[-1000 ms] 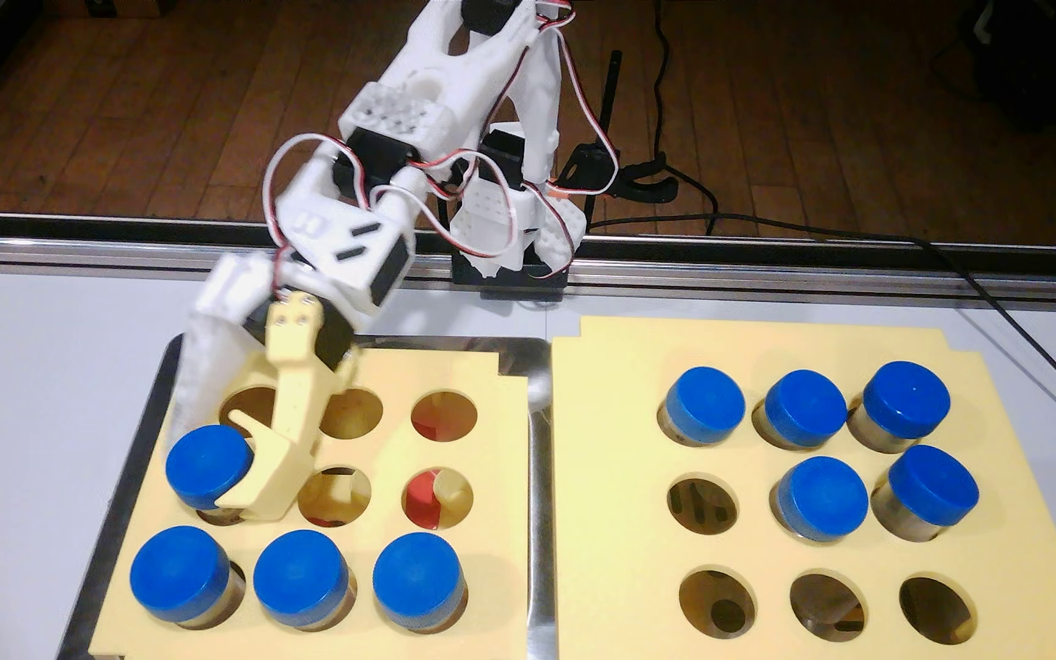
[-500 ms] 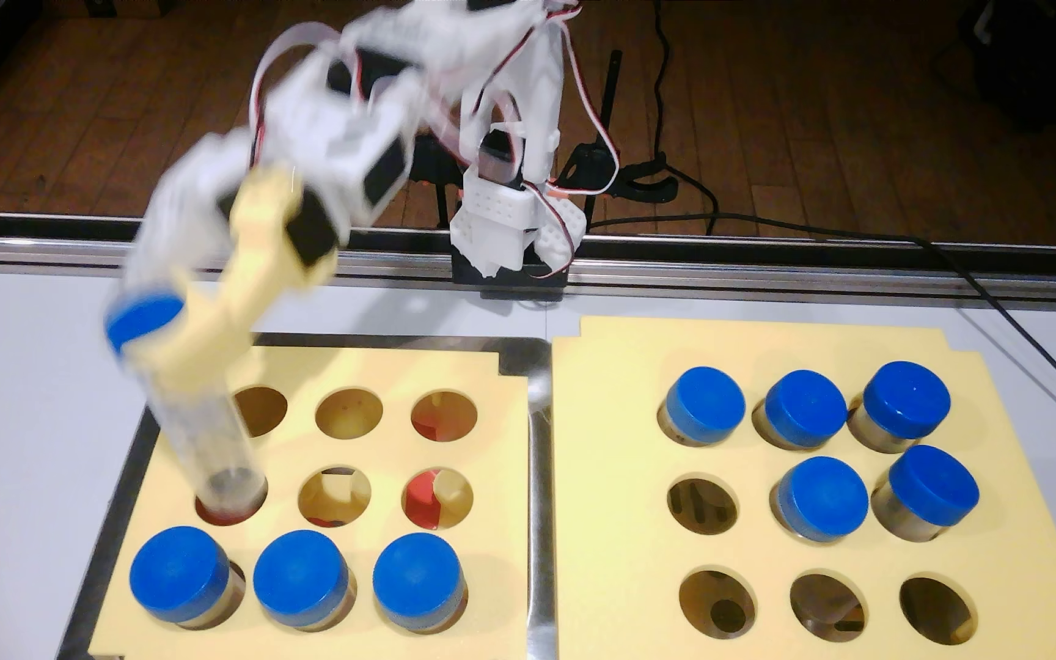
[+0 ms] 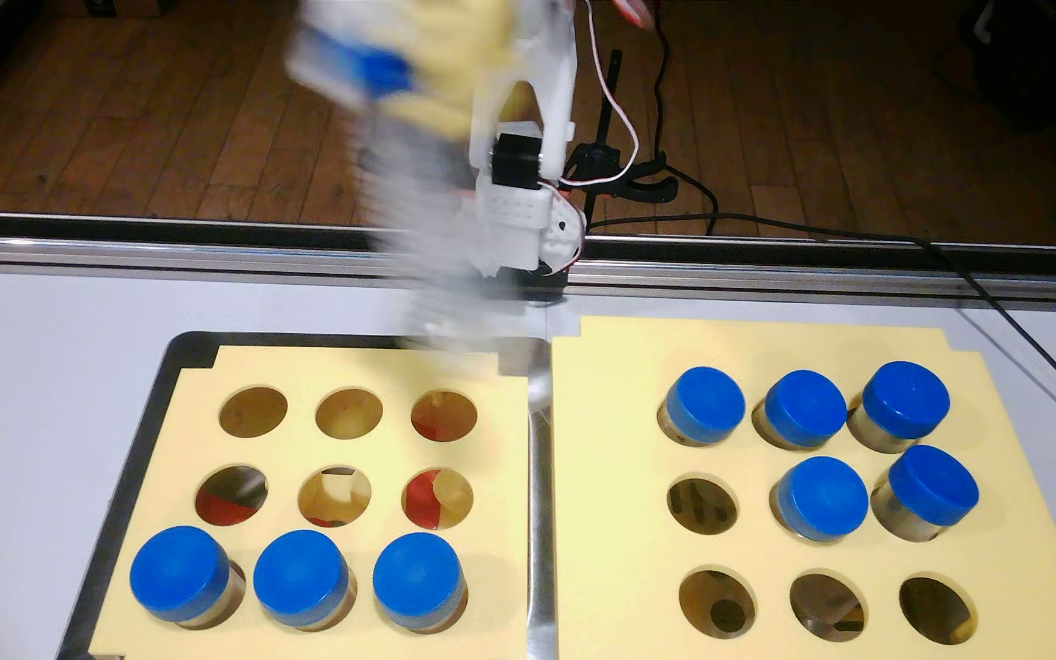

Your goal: Move the test tubes

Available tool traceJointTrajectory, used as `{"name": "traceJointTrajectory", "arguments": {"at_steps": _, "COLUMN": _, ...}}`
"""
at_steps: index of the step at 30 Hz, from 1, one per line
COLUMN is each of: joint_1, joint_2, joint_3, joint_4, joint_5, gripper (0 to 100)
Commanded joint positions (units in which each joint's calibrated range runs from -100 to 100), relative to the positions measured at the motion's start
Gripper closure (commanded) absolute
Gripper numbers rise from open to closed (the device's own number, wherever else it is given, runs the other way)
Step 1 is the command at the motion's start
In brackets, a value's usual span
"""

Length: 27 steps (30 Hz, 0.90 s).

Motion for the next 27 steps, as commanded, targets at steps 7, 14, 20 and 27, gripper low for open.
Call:
{"name": "traceJointTrajectory", "arguments": {"at_steps": 7, "joint_1": -14.9, "joint_2": 1.4, "joint_3": 7.3, "joint_4": -2.0, "joint_5": -3.2, "gripper": 89}}
{"name": "traceJointTrajectory", "arguments": {"at_steps": 14, "joint_1": -17.7, "joint_2": 5.5, "joint_3": 8.2, "joint_4": -2.0, "joint_5": -3.2, "gripper": 89}}
{"name": "traceJointTrajectory", "arguments": {"at_steps": 20, "joint_1": -18.3, "joint_2": 10.3, "joint_3": 8.4, "joint_4": -2.0, "joint_5": -2.4, "gripper": 89}}
{"name": "traceJointTrajectory", "arguments": {"at_steps": 27, "joint_1": -17.6, "joint_2": 10.6, "joint_3": 9.0, "joint_4": -1.5, "joint_5": -0.3, "gripper": 89}}
